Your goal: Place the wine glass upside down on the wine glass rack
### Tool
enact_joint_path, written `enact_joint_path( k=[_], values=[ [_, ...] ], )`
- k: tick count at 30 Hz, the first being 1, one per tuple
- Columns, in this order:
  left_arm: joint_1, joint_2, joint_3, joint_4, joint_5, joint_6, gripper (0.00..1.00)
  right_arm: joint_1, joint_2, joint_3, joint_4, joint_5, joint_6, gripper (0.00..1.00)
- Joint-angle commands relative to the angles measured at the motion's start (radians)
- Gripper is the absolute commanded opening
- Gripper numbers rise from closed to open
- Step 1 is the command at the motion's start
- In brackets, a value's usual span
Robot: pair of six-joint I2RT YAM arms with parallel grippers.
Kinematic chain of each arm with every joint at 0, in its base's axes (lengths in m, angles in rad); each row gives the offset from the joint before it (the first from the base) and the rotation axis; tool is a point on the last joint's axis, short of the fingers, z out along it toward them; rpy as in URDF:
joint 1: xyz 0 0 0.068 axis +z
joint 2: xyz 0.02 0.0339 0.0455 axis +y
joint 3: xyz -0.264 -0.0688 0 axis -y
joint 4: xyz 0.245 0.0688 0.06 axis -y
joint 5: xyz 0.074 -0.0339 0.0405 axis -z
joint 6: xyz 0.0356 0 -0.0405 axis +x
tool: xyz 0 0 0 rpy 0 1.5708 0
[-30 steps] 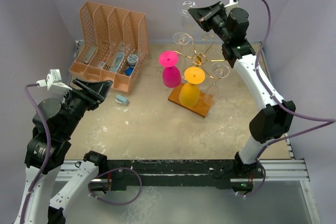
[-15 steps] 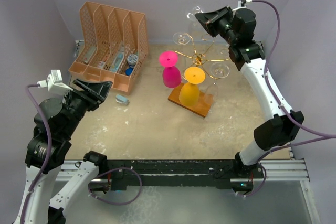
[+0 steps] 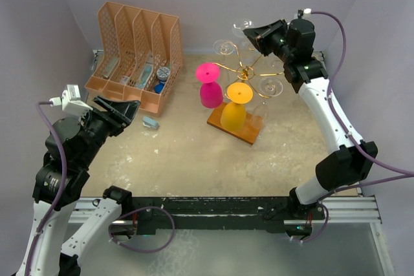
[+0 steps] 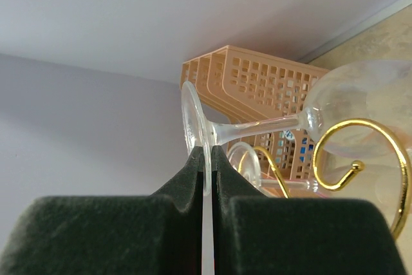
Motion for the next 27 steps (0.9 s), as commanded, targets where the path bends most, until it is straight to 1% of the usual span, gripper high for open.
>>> enact_joint_path(
  k=[1, 12, 27],
  values=[
    [0.001, -0.008, 0.029, 0.009, 0.001, 0.019, 0.54, -0.004, -0.042, 0.005, 0.059, -0.024, 0.0, 0.0],
    [0.0, 0.0, 0.011, 0.027, -0.002, 0.011, 0.54, -0.004, -0.085, -0.074, 0.078, -0.072, 0.013, 0.0],
    [0.0, 0.014, -0.001, 0.049, -0.006, 0.012, 0.54, -0.004, -0.175, -0.111, 0.001, -0.03, 0.028, 0.0]
  ],
)
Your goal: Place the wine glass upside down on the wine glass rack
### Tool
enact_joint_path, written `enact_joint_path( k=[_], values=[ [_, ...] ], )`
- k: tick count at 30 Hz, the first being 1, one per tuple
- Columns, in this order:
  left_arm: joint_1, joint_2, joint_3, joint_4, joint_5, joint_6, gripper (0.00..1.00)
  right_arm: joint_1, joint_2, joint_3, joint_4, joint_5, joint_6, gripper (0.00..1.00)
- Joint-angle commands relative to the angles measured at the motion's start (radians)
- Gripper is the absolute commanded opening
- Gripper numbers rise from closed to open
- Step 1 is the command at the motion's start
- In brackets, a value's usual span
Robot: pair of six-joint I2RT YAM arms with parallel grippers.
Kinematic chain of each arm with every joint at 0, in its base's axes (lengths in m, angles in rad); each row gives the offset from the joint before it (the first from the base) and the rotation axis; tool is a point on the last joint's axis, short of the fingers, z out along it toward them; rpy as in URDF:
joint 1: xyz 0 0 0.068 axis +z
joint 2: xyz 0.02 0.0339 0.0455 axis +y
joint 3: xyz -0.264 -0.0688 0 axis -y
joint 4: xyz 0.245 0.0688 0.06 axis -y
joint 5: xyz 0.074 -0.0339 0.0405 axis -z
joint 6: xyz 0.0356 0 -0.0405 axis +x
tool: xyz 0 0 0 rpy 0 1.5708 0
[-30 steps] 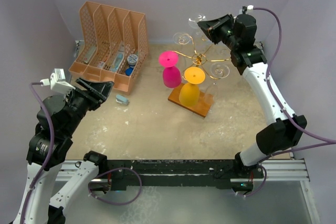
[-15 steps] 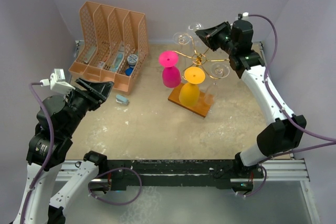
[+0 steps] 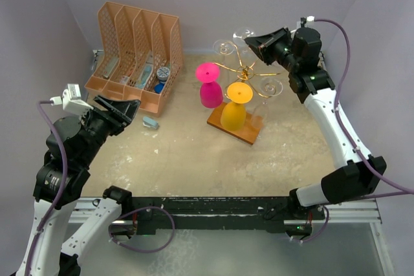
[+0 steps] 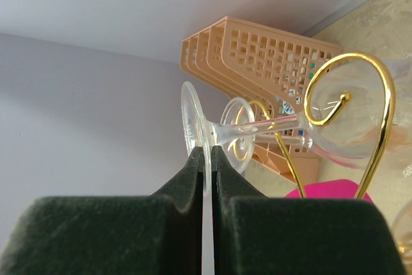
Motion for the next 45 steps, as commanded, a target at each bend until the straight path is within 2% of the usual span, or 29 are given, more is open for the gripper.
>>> enact_joint_path(
  k=[1, 8, 26, 45],
  values=[
    [0.0, 0.008, 0.001, 0.042, -0.006, 0.013, 0.54, -0.002, -0.055, 0.003, 0.019, 0.015, 0.017, 0.0],
    [0.0, 0.01, 0.001, 0.041, -0.007, 0.013, 0.54, -0.002, -0.056, -0.028, 0.004, 0.025, 0.031, 0.0],
    [0.0, 0.01, 0.014, 0.023, -0.014, 0.022, 0.54, -0.002, -0.095, 0.003, -0.088, 0.274, 0.085, 0.0],
    [0.0, 0.014, 0.04, 0.021, -0.012, 0.031, 0.54, -0.002, 0.006, 0.106, -0.077, 0.356, -0.011, 0.0]
  ],
)
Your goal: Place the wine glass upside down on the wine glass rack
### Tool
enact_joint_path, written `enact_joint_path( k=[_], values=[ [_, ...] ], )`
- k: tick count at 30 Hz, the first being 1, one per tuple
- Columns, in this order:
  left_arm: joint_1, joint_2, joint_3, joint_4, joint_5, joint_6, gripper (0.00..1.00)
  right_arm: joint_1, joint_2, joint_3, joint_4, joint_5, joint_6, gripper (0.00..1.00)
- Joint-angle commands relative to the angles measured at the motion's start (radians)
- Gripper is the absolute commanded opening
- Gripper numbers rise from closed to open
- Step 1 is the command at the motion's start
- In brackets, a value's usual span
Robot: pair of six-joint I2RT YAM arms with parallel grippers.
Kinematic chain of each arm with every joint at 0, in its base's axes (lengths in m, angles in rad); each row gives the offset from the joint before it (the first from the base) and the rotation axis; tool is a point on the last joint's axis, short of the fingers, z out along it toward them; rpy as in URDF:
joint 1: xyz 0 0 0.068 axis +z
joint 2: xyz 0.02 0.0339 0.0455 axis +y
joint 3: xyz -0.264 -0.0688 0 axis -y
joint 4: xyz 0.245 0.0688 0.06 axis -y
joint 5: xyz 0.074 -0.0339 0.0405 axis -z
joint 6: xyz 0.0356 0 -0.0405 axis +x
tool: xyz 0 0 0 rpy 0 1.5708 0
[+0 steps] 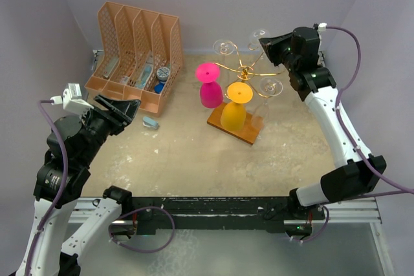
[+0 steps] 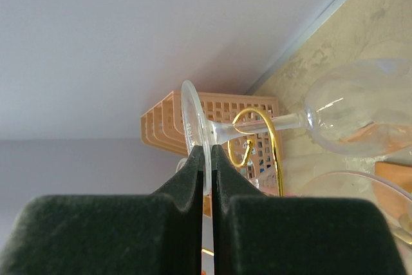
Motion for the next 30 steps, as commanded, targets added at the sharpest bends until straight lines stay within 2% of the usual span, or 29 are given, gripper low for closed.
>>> enact_joint_path(
  k=[1, 20, 30],
  values=[
    [0.0, 0.009, 0.04, 0.022, -0.008, 0.028, 0.54, -0.002, 0.002, 0.072, 0.07, 0.038, -0.043, 0.0],
    [0.001, 0.003, 0.044, 0.015, -0.008, 0.026, 0.54, -0.002, 0.016, 0.031, 0.218, -0.201, -0.214, 0.01],
    [0.001, -0.005, 0.047, 0.003, -0.018, 0.032, 0.54, -0.002, 0.01, 0.005, 0.222, -0.227, -0.289, 0.06]
  ],
)
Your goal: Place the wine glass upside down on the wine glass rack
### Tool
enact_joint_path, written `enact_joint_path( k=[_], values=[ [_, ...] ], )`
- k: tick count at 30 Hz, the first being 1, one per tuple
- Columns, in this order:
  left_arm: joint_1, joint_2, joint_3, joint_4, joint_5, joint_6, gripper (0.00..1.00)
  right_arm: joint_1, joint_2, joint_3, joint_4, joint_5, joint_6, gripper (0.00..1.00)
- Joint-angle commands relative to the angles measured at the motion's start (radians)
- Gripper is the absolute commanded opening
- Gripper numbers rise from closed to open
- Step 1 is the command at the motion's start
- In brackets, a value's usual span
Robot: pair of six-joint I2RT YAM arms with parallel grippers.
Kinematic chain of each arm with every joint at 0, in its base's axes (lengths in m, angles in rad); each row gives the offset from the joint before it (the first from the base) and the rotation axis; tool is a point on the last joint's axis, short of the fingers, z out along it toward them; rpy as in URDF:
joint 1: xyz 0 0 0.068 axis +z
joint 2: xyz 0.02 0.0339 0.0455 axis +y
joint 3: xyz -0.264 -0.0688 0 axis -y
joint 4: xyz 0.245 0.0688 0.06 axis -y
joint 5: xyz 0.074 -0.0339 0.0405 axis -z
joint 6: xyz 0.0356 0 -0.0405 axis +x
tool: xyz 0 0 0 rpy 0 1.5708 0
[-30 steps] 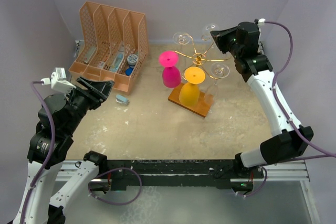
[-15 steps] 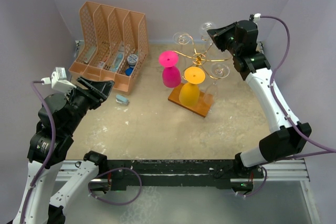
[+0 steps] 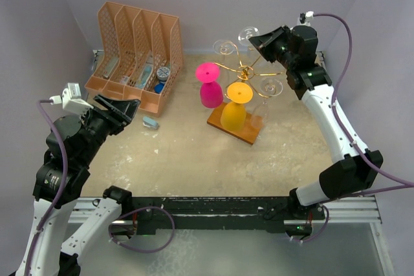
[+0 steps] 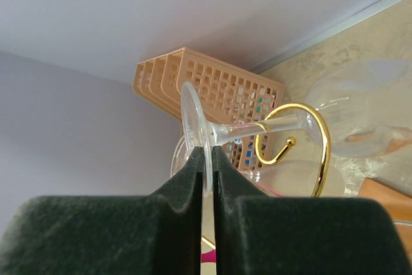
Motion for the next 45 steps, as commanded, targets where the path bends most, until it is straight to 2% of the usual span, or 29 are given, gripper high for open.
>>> enact_joint_path(
  k=[1, 8, 16, 24, 33, 45],
  values=[
    [-0.001, -0.01, 0.039, 0.006, -0.016, 0.023, 0.54, -0.002, -0.027, 0.009, 0.09, -0.027, -0.075, 0.06],
    [0.001, -0.017, 0.039, 0.0, -0.024, 0.027, 0.54, -0.002, -0.024, 0.006, 0.072, -0.04, -0.099, 0.07],
    [0.0, -0.017, 0.038, 0.0, -0.026, 0.024, 0.54, -0.002, -0.051, -0.016, 0.072, -0.023, -0.014, 0.15],
    [0.001, -0.016, 0.035, 0.001, -0.026, 0.021, 0.54, -0.002, -0.051, -0.023, 0.059, 0.001, 0.032, 0.16],
    [0.0, 0.009, 0.057, -0.026, 0.012, 0.03, 0.54, -0.002, -0.092, -0.05, 0.084, 0.006, 0.067, 0.41],
    [0.0, 0.088, 0.092, -0.066, 0.122, 0.041, 0.57, -0.004, -0.108, -0.049, 0.096, -0.042, 0.096, 0.53]
  ],
)
